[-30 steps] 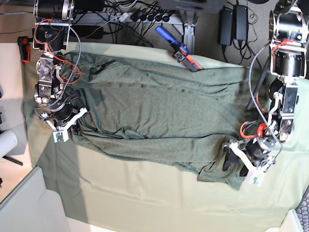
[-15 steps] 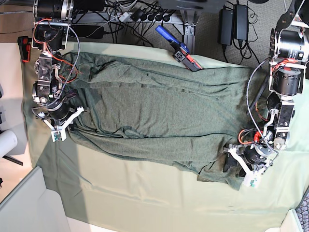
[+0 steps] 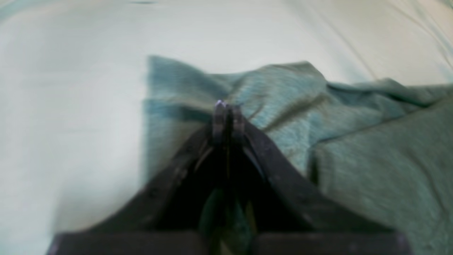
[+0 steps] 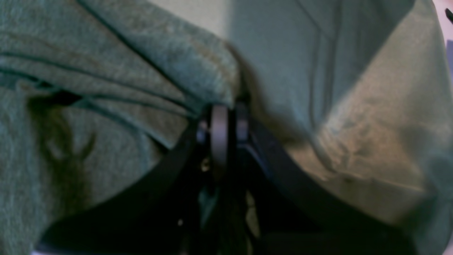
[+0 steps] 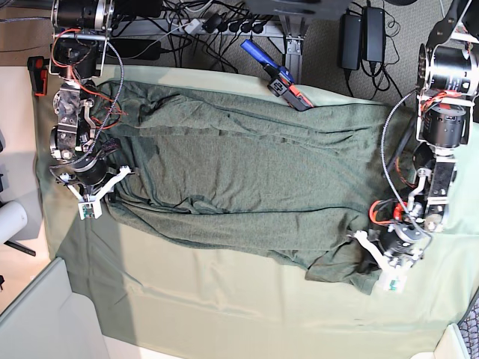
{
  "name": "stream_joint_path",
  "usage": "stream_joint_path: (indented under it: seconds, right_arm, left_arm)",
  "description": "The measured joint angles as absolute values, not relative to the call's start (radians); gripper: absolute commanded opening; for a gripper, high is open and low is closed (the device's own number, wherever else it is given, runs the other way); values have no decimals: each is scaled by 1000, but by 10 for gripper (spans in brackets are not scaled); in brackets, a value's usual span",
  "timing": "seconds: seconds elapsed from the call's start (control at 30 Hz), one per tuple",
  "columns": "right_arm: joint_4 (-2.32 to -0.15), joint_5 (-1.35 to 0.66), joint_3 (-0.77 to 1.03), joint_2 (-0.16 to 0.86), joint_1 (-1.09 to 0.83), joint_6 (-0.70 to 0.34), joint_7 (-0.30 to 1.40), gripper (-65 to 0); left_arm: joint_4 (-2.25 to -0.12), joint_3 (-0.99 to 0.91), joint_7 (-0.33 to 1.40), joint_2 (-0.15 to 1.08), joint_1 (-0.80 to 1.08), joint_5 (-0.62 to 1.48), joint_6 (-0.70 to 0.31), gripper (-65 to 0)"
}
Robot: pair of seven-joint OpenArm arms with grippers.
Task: Fold the T-shirt properly
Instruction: 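Hold both shirt ends and pull the grippers apart to straighten it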
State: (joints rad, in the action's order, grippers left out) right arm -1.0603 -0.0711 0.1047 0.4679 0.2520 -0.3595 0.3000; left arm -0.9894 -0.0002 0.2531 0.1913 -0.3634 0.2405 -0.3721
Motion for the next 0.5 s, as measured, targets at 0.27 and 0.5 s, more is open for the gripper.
stream_joint_path:
  seconds: [0.27,0.5]
  right_arm:
    - [-1060,-74,105,468,252,-360,300,-650]
    - [-1060,-74,105,468,252,-360,301,-650]
  left_arm:
    - [-1095,-162,367,196,-281,373,-570,-650]
    - [-1318,-163,370,194,-129,402,-637,-650]
